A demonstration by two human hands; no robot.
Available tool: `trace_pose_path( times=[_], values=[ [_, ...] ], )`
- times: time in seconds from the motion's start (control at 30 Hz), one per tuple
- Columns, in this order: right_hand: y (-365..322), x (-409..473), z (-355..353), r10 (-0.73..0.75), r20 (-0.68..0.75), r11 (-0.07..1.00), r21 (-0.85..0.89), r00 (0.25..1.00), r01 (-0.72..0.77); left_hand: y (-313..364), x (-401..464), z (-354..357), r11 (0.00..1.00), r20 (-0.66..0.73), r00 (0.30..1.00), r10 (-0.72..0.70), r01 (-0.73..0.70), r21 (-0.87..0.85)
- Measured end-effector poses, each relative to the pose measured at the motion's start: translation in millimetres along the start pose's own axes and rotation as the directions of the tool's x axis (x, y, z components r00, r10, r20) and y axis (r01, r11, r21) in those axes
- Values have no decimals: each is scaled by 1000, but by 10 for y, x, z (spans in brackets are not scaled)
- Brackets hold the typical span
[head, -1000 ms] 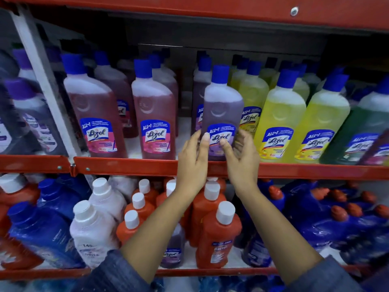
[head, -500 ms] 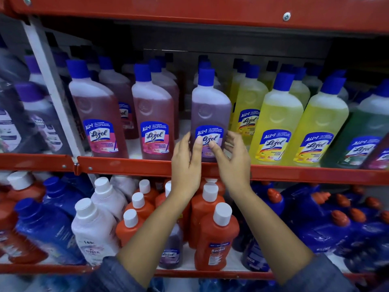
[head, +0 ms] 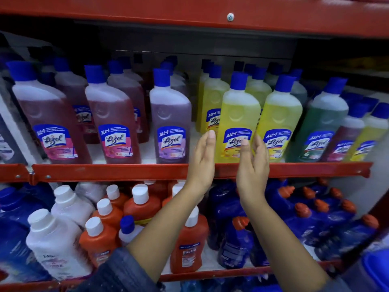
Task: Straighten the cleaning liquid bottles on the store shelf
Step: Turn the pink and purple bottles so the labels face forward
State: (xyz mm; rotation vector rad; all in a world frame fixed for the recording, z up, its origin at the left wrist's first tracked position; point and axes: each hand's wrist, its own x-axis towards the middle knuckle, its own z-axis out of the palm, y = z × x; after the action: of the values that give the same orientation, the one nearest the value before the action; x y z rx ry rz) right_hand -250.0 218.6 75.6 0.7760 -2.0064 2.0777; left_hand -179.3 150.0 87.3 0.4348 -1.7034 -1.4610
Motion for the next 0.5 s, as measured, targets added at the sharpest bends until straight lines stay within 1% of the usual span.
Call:
trace_pose_path(
  times=[0.07,0.13,0.3,0.43,0.5],
  values=[
    [25,43,-21,65,51,998,1,997,-66,-26,28,53,996,25,998,-56,57,-67],
    [29,59,-37,92,83,996,6,992,-93,-29,10,89,994,38,996,-84,86,-74],
    [50,102,-44,110,75,992,58,991,-115,56,-83,141,992,68,993,-92,98,-78],
    [21,87,-31,100,102,993,60,990,-106,49,-64,119,994,16,996,-84,85,-71],
    [5,58,-12,88,124,993,65,988,-97,33,-64,84,991,2,995,-101,101,-86]
  ],
)
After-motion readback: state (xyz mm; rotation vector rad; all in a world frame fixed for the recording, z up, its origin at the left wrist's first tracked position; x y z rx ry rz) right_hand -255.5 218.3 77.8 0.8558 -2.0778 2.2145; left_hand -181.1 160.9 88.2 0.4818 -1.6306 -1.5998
